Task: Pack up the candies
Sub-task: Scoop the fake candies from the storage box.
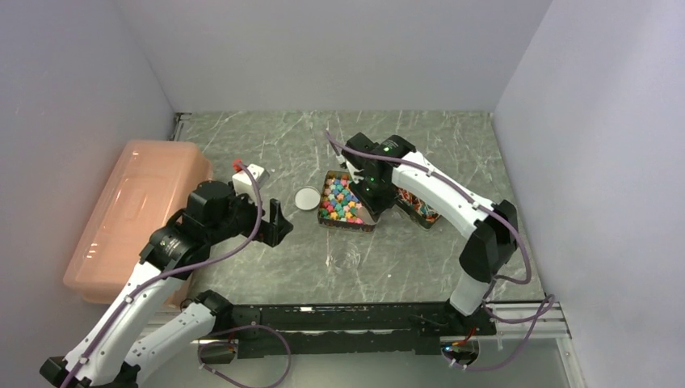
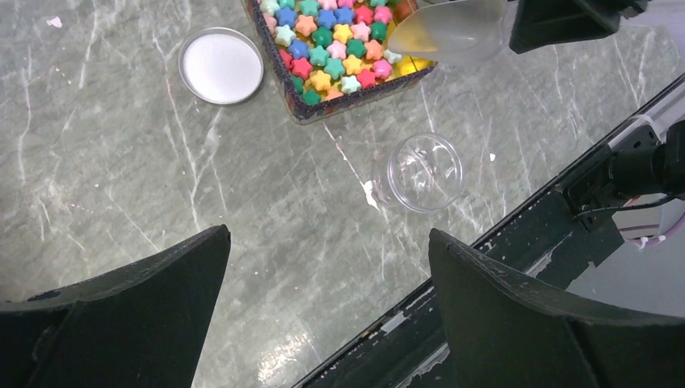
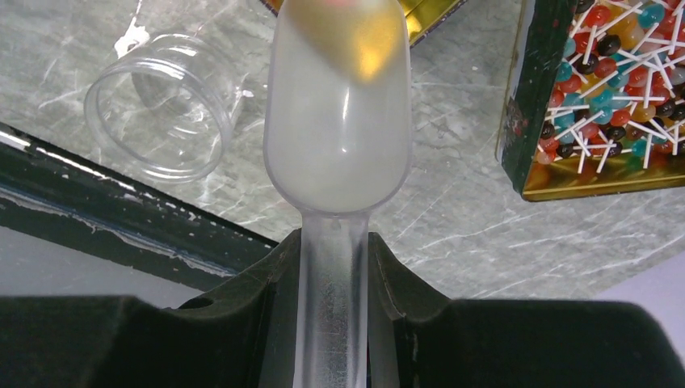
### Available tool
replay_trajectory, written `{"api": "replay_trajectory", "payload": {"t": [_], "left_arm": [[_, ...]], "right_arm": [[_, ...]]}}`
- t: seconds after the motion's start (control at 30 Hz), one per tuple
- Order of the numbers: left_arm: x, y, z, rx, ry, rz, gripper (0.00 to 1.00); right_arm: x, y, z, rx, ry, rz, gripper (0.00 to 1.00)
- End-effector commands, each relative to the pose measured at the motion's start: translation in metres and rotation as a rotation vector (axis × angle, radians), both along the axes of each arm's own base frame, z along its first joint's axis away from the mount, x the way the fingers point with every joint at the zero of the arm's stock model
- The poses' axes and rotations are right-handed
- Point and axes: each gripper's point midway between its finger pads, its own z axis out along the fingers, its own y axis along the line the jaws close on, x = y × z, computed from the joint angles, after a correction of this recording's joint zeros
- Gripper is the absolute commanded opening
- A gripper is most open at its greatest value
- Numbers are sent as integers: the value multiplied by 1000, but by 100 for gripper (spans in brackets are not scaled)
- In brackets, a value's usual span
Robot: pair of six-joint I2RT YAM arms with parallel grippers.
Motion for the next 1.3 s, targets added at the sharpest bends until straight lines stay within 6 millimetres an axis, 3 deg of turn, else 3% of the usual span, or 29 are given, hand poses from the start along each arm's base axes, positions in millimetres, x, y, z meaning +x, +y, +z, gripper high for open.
{"api": "replay_trajectory", "payload": {"t": [0.0, 0.3, 0.53, 0.97, 1.27], "left_arm": [[7, -6, 15, -43, -116, -30, 100], [8, 5, 0, -3, -113, 14, 100], [9, 8, 1, 0, -126, 32, 99], [12, 12, -1, 9, -126, 49, 99], [14, 16, -3, 17, -124, 71, 99]], "right_arm": [[8, -1, 5, -9, 14, -18, 0], [27, 2, -26, -83, 74, -35, 0], [43, 8, -44, -99, 81, -40, 0], [72, 31, -72, 12, -6, -44, 0], [81, 45, -104, 112, -73, -56, 0]]}}
